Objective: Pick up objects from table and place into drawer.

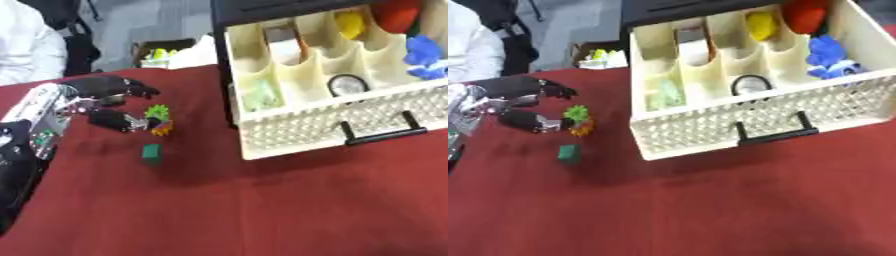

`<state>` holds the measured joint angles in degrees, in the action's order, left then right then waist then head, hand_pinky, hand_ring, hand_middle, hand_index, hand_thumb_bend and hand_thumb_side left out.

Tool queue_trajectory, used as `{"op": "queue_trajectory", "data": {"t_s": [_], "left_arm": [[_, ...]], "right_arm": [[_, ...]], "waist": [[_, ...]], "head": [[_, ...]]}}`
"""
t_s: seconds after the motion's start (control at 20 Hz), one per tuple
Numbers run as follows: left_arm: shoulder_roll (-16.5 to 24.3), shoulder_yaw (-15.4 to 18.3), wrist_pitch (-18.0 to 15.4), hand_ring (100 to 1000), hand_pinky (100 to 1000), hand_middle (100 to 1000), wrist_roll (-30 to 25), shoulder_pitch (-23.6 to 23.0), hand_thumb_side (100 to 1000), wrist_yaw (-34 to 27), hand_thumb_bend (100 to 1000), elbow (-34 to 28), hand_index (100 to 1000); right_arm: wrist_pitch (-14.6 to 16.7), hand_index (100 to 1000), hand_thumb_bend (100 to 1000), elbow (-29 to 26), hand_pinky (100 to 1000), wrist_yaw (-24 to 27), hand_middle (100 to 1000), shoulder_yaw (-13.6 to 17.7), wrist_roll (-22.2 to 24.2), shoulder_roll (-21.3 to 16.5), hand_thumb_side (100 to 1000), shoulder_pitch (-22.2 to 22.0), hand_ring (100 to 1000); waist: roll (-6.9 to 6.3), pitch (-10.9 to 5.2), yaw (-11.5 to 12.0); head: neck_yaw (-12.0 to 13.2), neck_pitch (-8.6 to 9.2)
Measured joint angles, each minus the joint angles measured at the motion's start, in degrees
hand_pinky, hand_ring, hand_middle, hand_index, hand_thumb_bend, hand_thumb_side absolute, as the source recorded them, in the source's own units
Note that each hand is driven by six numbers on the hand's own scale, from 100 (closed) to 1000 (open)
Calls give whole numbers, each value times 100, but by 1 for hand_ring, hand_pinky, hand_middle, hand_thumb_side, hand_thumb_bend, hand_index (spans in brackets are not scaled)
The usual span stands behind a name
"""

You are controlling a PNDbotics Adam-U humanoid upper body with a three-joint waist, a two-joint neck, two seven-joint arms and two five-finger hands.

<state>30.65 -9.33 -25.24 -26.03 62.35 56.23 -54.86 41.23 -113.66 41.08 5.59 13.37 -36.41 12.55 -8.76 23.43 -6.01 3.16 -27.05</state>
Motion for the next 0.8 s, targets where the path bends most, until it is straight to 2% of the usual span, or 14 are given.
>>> {"op": "queue_trajectory", "data": {"t_s": [0.8], "left_arm": [[-53, 70, 43, 829, 795, 817, 72, 27, 1000, 287, 345, 204, 1000]], "right_arm": [[-76, 832, 100, 0, 806, -100, 750, -30, -9, 98, 1000, 13, 747]], "waist": [[-37, 93, -108]], "head": [[55, 79]]}}
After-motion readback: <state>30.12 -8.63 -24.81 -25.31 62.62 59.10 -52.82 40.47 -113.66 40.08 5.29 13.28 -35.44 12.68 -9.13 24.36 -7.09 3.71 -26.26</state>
